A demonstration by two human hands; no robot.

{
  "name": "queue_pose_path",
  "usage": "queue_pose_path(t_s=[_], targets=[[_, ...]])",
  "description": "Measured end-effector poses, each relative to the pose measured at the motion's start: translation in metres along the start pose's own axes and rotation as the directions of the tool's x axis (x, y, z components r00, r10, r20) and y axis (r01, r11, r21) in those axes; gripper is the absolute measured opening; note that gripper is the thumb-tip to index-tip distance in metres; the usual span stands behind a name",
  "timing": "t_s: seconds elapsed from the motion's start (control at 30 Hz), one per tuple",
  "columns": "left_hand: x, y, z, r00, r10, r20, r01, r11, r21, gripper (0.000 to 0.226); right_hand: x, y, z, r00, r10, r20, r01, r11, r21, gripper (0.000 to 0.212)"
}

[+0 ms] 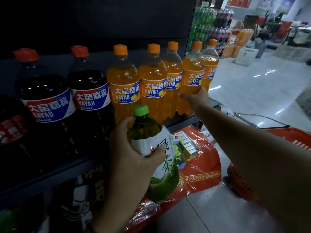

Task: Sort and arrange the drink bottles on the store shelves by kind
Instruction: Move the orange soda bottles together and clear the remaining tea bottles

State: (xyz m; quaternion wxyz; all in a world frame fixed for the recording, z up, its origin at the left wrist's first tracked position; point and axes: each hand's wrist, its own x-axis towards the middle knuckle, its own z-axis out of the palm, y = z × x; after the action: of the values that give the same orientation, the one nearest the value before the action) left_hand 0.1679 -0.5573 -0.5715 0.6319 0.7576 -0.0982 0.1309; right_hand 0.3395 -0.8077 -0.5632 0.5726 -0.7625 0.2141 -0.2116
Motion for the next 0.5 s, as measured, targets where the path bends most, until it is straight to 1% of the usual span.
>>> queue_pose_path(t_s=[0.2,0.27,0.33,0.4,0.47,0.5], targets=[[0.001,0.002,0.005,1.0,-0.009,0.007,0.009,1.0,-0.013,0.08,-0.008,0.0,-0.001,1.0,0.013,0.024,-0.011,0.997,-0.078,0.081],[-0.001,0.003,0.005,1.0,-0.015,0.006,0.016,1.0,-0.023,0.078,-0.028,0.0,-0.009,0.999,-0.022,0.038,0.024,0.998,-0.056,0.077],[-0.003,0.005,0.005,1.0,-0.026,0.006,0.026,0.999,-0.039,0.077,-0.064,0.0,-0.021,0.995,-0.057,0.084,0.057,0.998,0.008,0.071],[-0.004,0.007,0.003,0.999,-0.035,0.009,0.036,0.997,-0.061,0.075,-0.11,0.002,-0.034,0.977,-0.059,0.204,0.057,0.998,0.015,0.059],[-0.005,0.008,0.002,0.999,-0.035,0.008,0.036,0.996,-0.078,0.073,-0.155,0.007,-0.047,0.924,-0.035,0.38,0.049,0.998,-0.027,0.051],[-0.007,0.009,0.002,0.999,-0.04,0.01,0.04,0.996,-0.083,0.073,-0.175,0.009,-0.053,0.888,-0.006,0.459,0.017,1.0,-0.02,0.049]])
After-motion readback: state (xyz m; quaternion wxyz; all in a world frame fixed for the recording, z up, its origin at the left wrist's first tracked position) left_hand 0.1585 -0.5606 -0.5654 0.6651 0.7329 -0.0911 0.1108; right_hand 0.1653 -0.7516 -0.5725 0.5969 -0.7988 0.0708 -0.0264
